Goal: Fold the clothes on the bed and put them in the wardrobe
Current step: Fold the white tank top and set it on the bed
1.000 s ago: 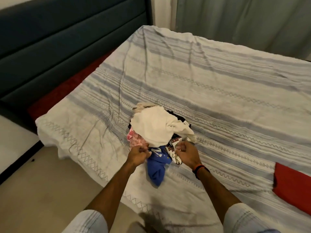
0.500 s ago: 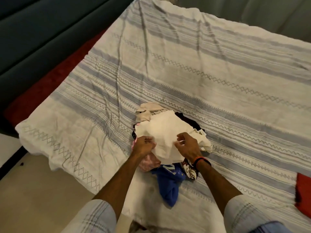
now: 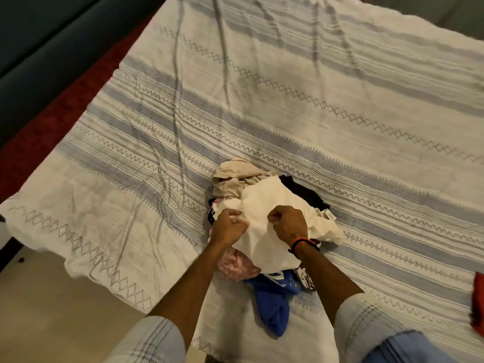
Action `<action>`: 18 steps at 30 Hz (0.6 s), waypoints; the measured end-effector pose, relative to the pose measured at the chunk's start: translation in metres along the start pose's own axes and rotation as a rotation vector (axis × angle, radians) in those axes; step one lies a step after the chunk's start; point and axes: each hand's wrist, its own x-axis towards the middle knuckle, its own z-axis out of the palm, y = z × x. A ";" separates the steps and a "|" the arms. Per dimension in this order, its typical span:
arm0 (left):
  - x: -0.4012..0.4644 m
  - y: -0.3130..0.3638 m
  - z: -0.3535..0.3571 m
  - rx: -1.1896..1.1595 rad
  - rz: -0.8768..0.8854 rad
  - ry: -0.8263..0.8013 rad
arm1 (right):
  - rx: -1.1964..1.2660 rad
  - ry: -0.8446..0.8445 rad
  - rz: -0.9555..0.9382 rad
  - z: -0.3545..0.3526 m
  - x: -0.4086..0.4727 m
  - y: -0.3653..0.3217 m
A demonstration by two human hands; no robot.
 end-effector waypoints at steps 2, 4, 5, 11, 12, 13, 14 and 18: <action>0.000 0.003 0.000 0.044 0.024 0.040 | 0.051 -0.039 -0.022 -0.003 -0.004 0.000; 0.002 0.006 0.000 0.214 0.104 0.098 | 0.059 -0.075 -0.033 -0.004 -0.008 0.003; 0.003 0.007 0.001 0.328 0.145 0.105 | 0.072 -0.100 -0.032 -0.004 -0.010 0.004; -0.007 0.016 0.009 0.579 0.218 0.142 | 0.132 -0.133 -0.004 -0.008 -0.030 0.009; -0.012 0.018 0.010 0.571 0.276 0.180 | 0.156 -0.113 0.020 -0.009 -0.032 0.008; -0.017 0.019 0.011 0.535 0.351 0.209 | 0.204 -0.082 0.057 -0.010 -0.035 0.007; -0.024 0.019 0.013 0.463 0.427 0.207 | 0.292 -0.054 0.105 -0.012 -0.038 0.006; -0.060 0.026 0.021 0.238 0.545 -0.176 | 0.706 -0.109 0.303 -0.023 -0.039 0.003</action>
